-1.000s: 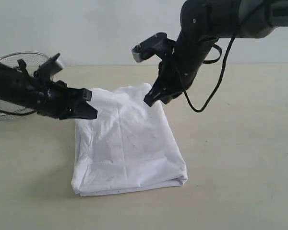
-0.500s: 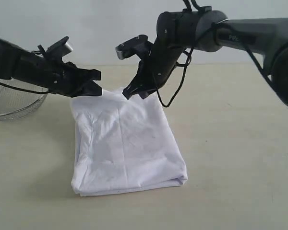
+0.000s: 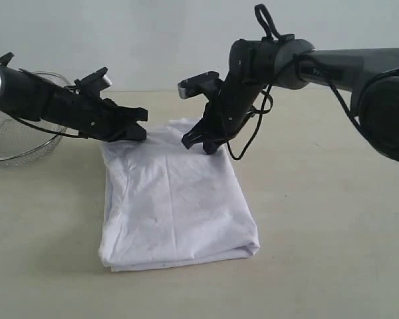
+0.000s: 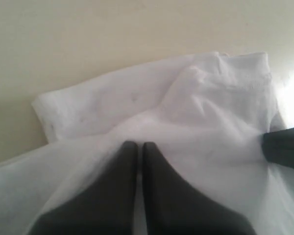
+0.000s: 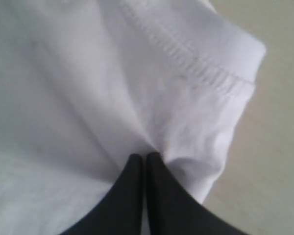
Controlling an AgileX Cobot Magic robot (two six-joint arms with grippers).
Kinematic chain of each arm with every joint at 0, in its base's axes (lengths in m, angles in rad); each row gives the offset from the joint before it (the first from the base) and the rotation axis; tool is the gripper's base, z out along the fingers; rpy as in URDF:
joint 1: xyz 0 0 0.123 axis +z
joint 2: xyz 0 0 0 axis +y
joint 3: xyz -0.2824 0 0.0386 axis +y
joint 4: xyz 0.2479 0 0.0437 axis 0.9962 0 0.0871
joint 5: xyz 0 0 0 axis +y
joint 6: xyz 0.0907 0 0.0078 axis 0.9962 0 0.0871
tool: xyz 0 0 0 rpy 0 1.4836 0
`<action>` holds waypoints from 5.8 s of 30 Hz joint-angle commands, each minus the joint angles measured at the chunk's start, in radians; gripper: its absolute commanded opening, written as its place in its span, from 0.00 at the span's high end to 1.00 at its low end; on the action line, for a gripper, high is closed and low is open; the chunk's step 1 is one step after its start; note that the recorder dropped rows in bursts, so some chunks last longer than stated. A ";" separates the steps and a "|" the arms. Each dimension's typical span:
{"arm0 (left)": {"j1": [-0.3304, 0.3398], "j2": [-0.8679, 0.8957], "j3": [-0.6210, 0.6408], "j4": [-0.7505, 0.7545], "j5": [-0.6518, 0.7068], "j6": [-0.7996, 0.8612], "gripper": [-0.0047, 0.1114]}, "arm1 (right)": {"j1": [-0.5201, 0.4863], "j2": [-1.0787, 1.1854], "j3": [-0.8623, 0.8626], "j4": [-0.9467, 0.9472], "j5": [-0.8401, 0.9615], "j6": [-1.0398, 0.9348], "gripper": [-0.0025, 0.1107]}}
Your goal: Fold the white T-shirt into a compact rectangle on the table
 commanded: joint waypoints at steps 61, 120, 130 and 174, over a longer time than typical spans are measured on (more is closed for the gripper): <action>0.023 -0.576 0.738 -0.053 0.049 0.141 0.92 | -0.248 0.042 0.233 0.988 0.064 -0.512 0.43; 0.023 -0.576 0.734 -0.060 0.055 0.153 0.92 | -0.487 0.087 -0.180 0.429 -0.149 -0.160 0.98; 0.023 -0.576 0.734 -0.077 0.044 0.153 0.92 | -0.509 0.139 -0.284 0.388 -0.066 -0.125 0.98; -0.017 -1.189 1.056 -0.249 -0.213 0.299 0.92 | -0.468 -0.935 0.487 0.480 0.317 -0.198 0.98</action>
